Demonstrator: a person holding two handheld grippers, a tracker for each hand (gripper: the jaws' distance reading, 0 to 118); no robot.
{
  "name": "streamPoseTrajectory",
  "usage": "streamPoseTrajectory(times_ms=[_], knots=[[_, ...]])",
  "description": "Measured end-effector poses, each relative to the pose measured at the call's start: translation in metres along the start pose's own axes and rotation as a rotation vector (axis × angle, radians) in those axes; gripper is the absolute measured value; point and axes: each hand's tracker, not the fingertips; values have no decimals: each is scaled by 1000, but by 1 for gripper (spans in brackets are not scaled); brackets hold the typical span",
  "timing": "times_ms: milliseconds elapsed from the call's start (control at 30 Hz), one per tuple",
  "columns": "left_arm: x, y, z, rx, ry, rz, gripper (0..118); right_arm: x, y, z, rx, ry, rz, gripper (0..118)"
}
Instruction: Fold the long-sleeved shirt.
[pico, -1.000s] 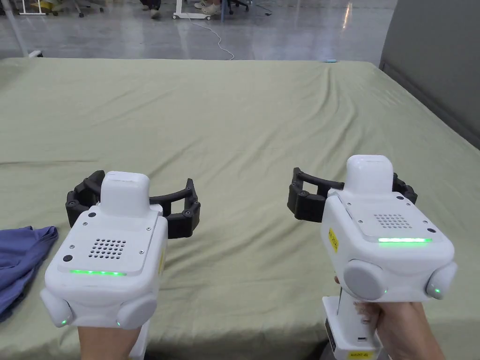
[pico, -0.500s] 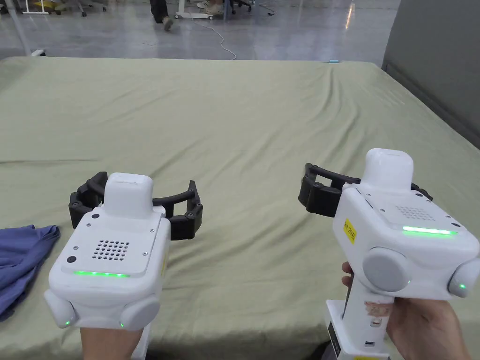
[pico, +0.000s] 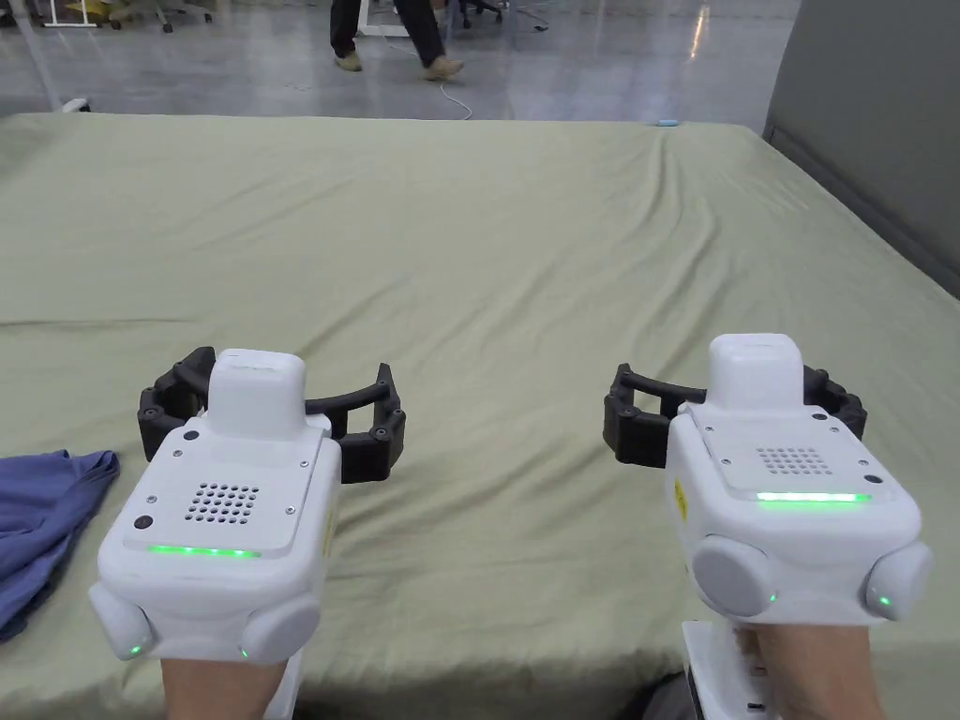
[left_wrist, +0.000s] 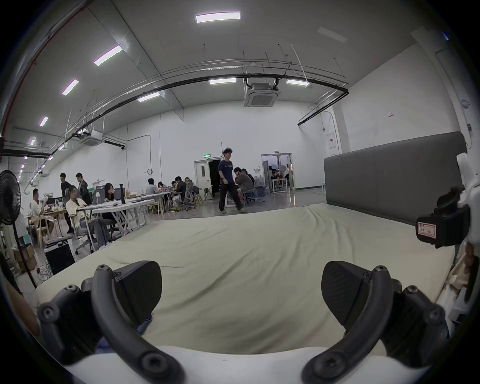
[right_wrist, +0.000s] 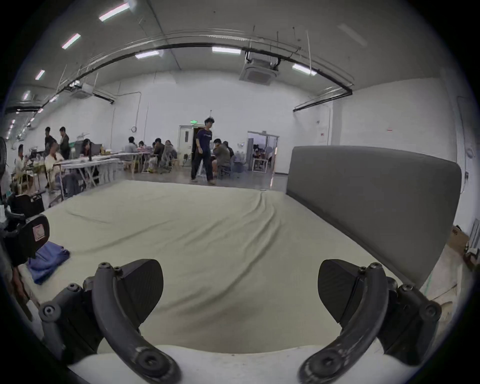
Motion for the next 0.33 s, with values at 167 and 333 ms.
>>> streamPoseTrajectory(times_ms=[167,333], knots=[[-1,-1,0,-4,4,11,118,15,-6,-3,76,122,-64,118],[0,0,1,-2,8,7,118,14,-15,-4,90,68,-40,118]])
